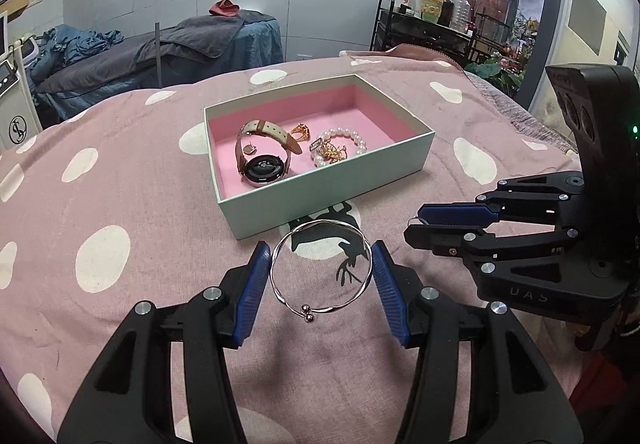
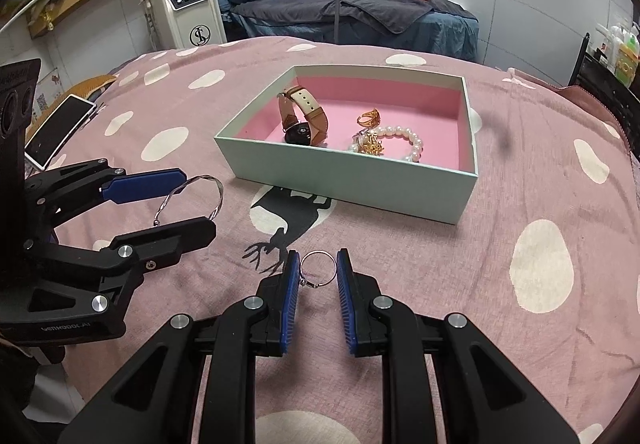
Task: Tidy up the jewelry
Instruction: 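Lift the bangle with the left tool while the right tool carries the ring to the box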
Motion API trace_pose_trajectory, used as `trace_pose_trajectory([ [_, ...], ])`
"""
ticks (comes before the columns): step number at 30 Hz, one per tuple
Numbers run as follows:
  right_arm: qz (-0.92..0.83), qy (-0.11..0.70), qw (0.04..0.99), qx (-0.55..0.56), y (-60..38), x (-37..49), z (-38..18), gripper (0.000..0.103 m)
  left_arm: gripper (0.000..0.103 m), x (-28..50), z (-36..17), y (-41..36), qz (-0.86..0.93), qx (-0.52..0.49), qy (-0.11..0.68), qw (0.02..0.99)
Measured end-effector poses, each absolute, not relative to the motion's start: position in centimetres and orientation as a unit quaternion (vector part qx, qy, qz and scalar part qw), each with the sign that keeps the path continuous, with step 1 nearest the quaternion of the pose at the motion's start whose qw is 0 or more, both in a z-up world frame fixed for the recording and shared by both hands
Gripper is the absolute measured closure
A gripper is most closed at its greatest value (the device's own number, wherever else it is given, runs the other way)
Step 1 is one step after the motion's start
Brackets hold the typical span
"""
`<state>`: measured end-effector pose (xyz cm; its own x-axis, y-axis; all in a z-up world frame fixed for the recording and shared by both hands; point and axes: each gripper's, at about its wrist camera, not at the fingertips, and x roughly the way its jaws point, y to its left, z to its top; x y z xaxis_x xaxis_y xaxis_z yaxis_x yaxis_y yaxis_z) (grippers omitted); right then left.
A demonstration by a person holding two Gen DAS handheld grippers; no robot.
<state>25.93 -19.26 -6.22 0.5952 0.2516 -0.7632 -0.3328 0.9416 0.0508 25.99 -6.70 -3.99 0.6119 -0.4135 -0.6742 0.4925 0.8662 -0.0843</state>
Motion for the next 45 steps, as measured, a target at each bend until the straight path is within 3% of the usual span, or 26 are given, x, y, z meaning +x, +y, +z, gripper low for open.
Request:
trace_pose_trajectory([
  [25, 0.139, 0.381, 0.913, -0.042, -21.6, 29.4, -2.5, 0.084, 0.051, 31.2, 0.3, -6.9, -0.247, 0.046, 0.323, 0.913],
  [45, 0.129, 0.395, 0.909, -0.038, -21.6, 35.5, -2.9, 0.084, 0.051, 40.9, 1.2, -8.4, -0.235, -0.008, 0.374, 0.897],
])
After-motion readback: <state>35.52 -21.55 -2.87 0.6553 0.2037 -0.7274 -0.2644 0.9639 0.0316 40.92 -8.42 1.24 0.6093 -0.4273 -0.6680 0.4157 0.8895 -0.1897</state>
